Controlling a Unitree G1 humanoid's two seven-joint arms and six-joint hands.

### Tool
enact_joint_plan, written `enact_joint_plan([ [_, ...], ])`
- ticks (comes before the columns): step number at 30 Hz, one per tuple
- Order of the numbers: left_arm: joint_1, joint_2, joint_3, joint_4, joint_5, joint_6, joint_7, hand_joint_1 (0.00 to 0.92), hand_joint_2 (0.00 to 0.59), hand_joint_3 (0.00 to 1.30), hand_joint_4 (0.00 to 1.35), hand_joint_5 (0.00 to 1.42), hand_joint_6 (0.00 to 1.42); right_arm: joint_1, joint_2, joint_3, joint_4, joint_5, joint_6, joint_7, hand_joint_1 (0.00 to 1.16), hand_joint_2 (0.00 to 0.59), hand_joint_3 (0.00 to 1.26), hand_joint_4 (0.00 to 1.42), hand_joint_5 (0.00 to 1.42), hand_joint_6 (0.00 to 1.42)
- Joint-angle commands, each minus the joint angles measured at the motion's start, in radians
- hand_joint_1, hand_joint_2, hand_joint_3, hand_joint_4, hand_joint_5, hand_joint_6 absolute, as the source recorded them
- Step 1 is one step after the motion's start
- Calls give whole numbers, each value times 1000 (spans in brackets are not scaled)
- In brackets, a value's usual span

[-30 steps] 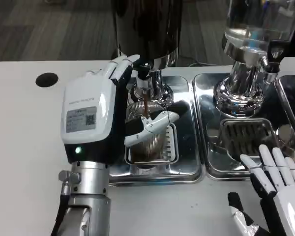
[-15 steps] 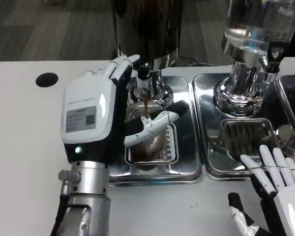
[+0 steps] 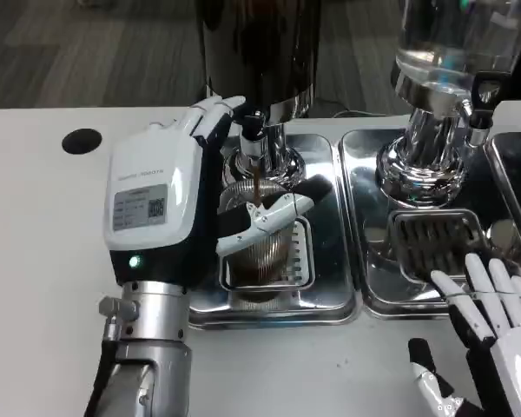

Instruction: Grasp the cup under the faucet to collect the drink, then remove the cup.

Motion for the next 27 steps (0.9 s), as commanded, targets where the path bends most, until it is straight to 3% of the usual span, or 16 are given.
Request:
enact_joint_plan([
  [1, 24, 8, 18, -13, 7, 16, -15, 0, 65, 393, 294, 523, 388, 6, -4, -5, -13, 2, -3, 11, 205, 433, 196, 11, 0, 65],
  [6, 22, 9, 37, -33, 20, 12, 12, 0, 68, 344, 237, 401, 376, 5, -1, -2, -8, 3, -8, 8, 208, 433, 196, 11, 0, 65],
  [12, 11, 10, 45, -46, 26, 15, 5, 0, 60, 278, 14, 256, 290, 6, 0, -4, -6, 6, -10, 5, 210, 433, 191, 4, 0, 65],
  [21, 46, 23, 59, -66, 19, -8, 30, 0, 60, 220, 0, 198, 212, 4, -1, -4, 4, 10, -14, 3, 212, 428, 185, 1, 0, 65],
  [27, 181, 50, 97, -104, -13, -58, 79, 0, 35, 180, 0, 158, 145, 0, -2, -4, -5, 9, -11, 15, 218, 413, 166, 0, 0, 65],
])
